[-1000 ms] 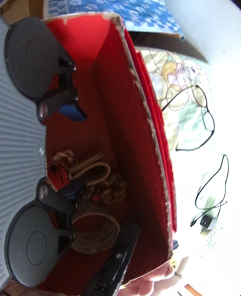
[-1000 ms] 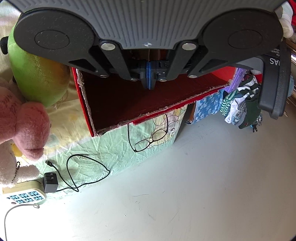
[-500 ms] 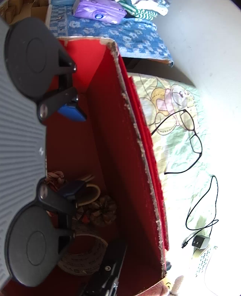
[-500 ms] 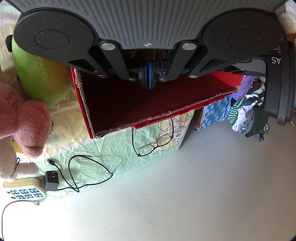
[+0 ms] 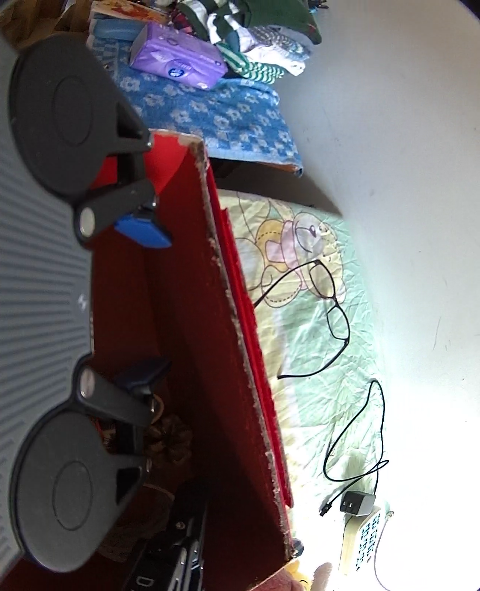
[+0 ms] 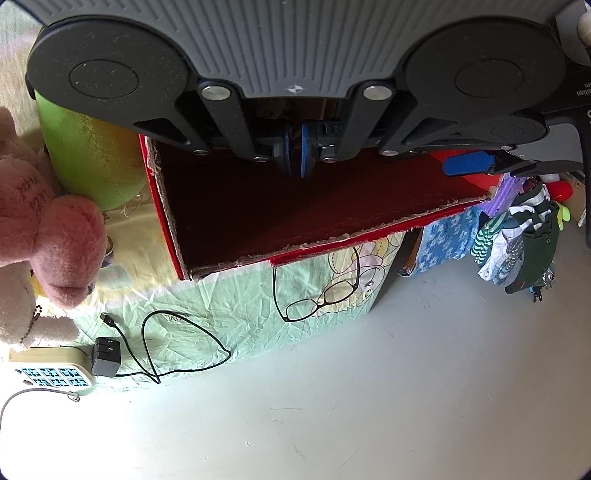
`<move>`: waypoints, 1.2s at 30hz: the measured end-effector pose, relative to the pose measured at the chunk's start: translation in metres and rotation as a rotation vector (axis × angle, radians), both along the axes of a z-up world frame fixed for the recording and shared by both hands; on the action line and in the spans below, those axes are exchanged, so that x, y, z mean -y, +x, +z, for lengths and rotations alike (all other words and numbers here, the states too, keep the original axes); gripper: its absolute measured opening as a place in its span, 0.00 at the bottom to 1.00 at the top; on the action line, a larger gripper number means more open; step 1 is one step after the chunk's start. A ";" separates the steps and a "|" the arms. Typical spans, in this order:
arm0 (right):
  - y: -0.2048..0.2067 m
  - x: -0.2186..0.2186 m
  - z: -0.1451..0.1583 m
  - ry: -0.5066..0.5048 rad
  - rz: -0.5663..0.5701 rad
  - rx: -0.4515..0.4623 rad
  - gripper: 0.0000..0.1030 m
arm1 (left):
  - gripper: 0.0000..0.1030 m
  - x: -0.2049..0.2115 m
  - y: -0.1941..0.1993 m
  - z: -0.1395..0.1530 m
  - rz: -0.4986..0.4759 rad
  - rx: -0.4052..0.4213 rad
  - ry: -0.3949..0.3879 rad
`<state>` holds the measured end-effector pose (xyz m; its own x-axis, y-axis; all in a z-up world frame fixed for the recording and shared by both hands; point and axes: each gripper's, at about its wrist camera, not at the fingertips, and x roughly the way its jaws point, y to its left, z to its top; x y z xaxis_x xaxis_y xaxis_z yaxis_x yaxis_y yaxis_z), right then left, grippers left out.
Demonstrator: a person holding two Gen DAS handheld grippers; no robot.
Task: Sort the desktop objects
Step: 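Withdraw the right gripper up out of the red box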
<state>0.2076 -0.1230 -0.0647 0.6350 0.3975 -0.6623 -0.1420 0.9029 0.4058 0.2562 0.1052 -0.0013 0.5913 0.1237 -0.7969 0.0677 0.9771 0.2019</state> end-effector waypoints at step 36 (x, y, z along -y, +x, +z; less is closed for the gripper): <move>-0.057 0.035 0.031 0.110 0.118 0.108 0.22 | 0.75 0.008 -0.080 0.043 0.094 0.167 -0.154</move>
<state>0.1505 -0.1582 -0.0337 0.6448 0.5395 -0.5415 -0.2921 0.8286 0.4776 0.1763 0.0974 0.0422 0.7081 0.0689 -0.7027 -0.0466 0.9976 0.0509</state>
